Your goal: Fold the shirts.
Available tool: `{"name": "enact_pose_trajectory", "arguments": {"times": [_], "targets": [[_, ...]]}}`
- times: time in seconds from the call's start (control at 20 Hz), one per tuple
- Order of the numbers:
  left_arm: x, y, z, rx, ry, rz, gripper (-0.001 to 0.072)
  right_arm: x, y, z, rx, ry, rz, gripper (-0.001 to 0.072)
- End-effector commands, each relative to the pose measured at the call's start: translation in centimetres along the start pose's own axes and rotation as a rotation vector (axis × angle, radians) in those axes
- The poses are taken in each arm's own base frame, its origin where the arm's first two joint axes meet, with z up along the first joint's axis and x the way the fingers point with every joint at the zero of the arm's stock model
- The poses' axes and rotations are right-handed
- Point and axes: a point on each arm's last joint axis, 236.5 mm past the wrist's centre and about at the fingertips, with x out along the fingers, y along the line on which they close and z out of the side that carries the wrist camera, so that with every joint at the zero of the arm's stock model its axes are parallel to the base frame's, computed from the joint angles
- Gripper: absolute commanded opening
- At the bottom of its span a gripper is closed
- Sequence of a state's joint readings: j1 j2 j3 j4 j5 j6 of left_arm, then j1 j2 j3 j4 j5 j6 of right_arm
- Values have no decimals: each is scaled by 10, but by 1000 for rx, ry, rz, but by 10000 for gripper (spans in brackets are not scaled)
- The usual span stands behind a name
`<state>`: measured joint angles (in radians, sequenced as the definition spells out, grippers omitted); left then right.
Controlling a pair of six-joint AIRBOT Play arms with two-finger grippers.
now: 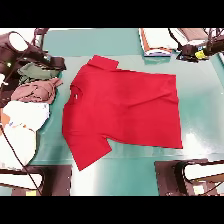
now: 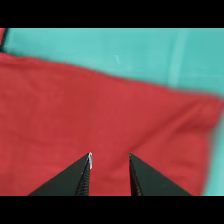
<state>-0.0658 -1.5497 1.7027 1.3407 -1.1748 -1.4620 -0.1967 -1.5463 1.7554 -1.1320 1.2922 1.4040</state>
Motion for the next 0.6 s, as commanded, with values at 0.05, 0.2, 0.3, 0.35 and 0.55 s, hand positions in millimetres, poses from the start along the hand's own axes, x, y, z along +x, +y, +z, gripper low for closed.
{"name": "enact_pose_trajectory", "arguments": {"times": [0.05, 0.2, 0.3, 0.35, 0.55], "targets": [[-29, 37, -52, -108, 155, 12, 465, -7, 27, -31, -58, 77, 103, 281], [-34, 42, -120, -162, 227, 22, 466, -23, 47, -79, -27, 146, 164, 281], [-30, 33, -179, -195, 284, 13, 466, -35, 71, -104, 4, 159, 243, 281], [-26, 24, -211, -219, 326, -9, 467, -40, 80, -112, 15, 153, 275, 282], [-4, 4, -306, -311, 469, -64, 466, -58, 99, -132, 26, 126, 322, 342]]}}
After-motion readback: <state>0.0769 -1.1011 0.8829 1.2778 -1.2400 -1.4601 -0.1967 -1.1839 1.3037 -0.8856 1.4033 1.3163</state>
